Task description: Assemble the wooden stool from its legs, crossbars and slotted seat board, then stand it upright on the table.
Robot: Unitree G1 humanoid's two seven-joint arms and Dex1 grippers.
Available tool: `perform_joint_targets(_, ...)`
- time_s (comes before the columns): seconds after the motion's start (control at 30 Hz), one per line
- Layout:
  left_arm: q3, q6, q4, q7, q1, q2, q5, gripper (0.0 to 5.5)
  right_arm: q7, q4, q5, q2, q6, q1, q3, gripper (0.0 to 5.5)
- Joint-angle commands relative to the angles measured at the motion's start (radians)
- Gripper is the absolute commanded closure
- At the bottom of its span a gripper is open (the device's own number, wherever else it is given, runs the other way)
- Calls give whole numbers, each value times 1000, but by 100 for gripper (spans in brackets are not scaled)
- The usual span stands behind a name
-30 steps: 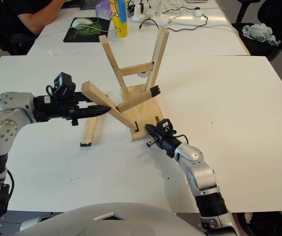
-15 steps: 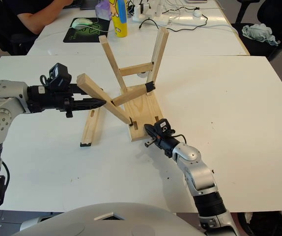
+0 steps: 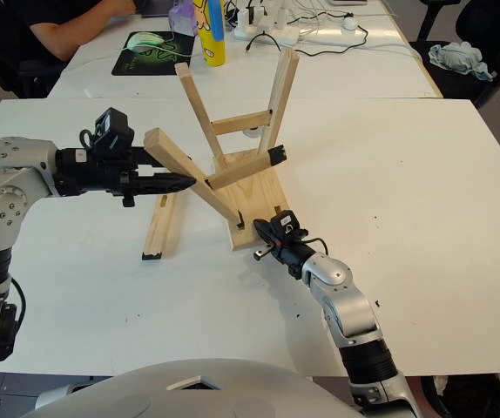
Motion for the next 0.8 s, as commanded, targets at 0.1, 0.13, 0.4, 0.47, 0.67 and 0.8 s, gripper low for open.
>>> perform_joint_targets(0.1,-16,-8,8,-13,12,9,27,344,7,57,-18,-8,86,32,37,550)
perform_joint_targets(0.13,-18,-4,5,-16,14,8,25,344,7,57,-17,-8,87,31,38,550)
perform_joint_targets(0.4,3,38,-25,-13,-1,-8,-24,344,6,61,-15,-5,90,29,41,550)
perform_joint_targets(0.47,2,40,-27,-10,-3,-9,-22,344,6,62,-15,-5,90,28,42,550)
perform_joint_targets(0.67,-31,14,-9,-12,10,-5,25,344,5,65,-18,-4,91,27,44,550)
perform_joint_targets(0.8,-45,9,-4,-12,13,-3,42,344,8,65,-20,-4,95,21,49,550)
